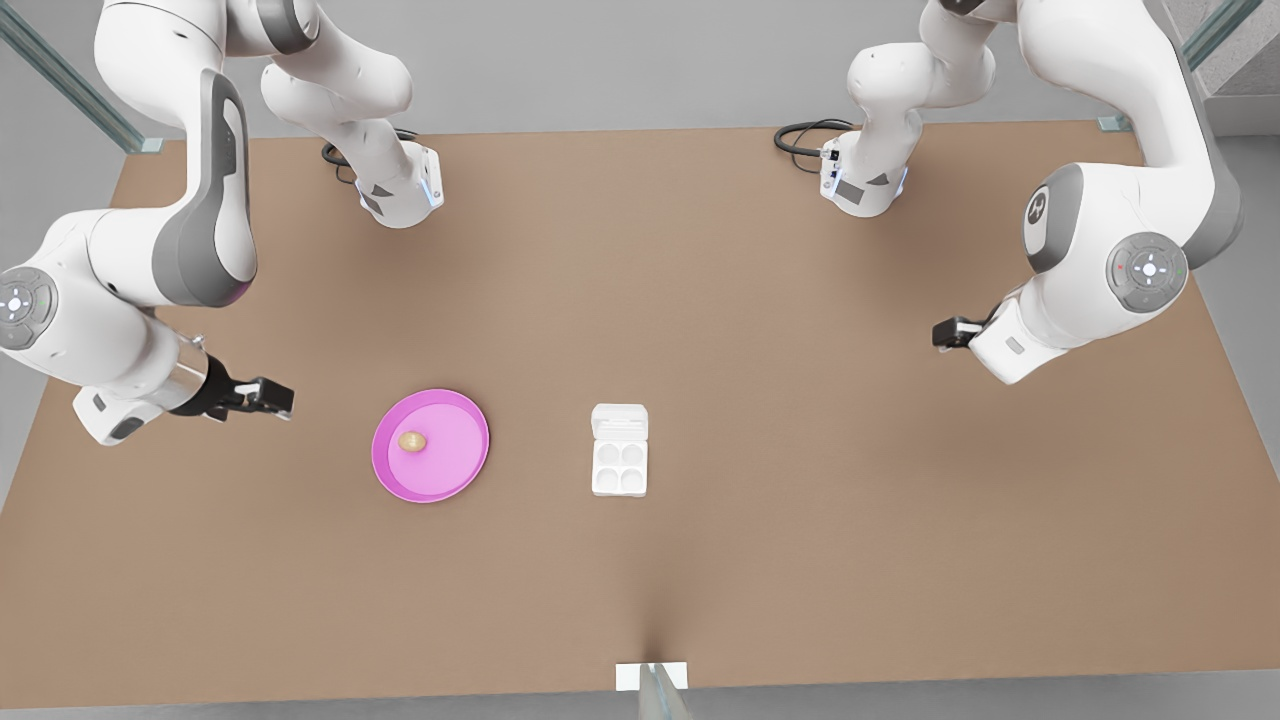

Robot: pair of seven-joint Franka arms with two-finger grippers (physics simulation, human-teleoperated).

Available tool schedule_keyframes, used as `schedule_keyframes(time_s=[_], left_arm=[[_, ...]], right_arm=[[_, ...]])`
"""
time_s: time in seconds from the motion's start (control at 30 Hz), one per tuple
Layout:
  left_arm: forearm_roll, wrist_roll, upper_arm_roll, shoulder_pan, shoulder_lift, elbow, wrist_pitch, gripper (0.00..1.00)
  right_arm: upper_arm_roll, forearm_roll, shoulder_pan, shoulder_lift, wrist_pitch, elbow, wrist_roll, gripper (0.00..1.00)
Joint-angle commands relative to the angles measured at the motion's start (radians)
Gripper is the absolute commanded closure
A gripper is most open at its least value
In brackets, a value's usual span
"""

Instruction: Pack egg into the box and close the box lid

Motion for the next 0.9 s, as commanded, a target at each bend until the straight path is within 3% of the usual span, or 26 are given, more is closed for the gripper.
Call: schedule_keyframes(time_s=[0.0, 0.03, 0.13, 0.2, 0.5, 0.63, 0.87], left_arm=[[0.001, -0.003, -0.001, 0.000, -0.001, 0.000, 0.018, 0.00], [-0.001, -0.003, -0.001, 0.000, -0.001, 0.001, 0.018, 0.00], [0.001, -0.003, -0.001, -0.002, -0.001, 0.000, 0.019, 0.00], [0.001, -0.003, -0.001, -0.002, 0.001, -0.002, 0.021, 0.00], [0.001, -0.005, -0.007, -0.002, -0.030, -0.042, 0.036, 0.00], [0.005, -0.008, -0.007, -0.022, -0.030, -0.043, 0.038, 0.00], [0.005, -0.011, -0.007, -0.023, -0.027, -0.043, 0.039, 0.00]], right_arm=[[0.000, 0.000, -0.002, 0.001, 0.027, -0.009, -0.021, 0.00], [0.000, -0.008, 0.003, 0.004, 0.029, -0.026, -0.041, 0.00], [-0.001, -0.034, -0.003, 0.058, 0.069, -0.070, -0.625, 0.00], [-0.006, -0.034, -0.023, 0.071, 0.222, -0.199, -0.963, 0.00], [0.002, -0.034, 0.057, 0.245, 0.563, -0.347, -1.371, 0.00], [0.003, -0.033, 0.064, 0.234, 0.661, -0.432, -1.621, 0.00], [0.082, -0.028, 0.069, 0.200, 0.692, -0.514, -1.658, 0.00]])
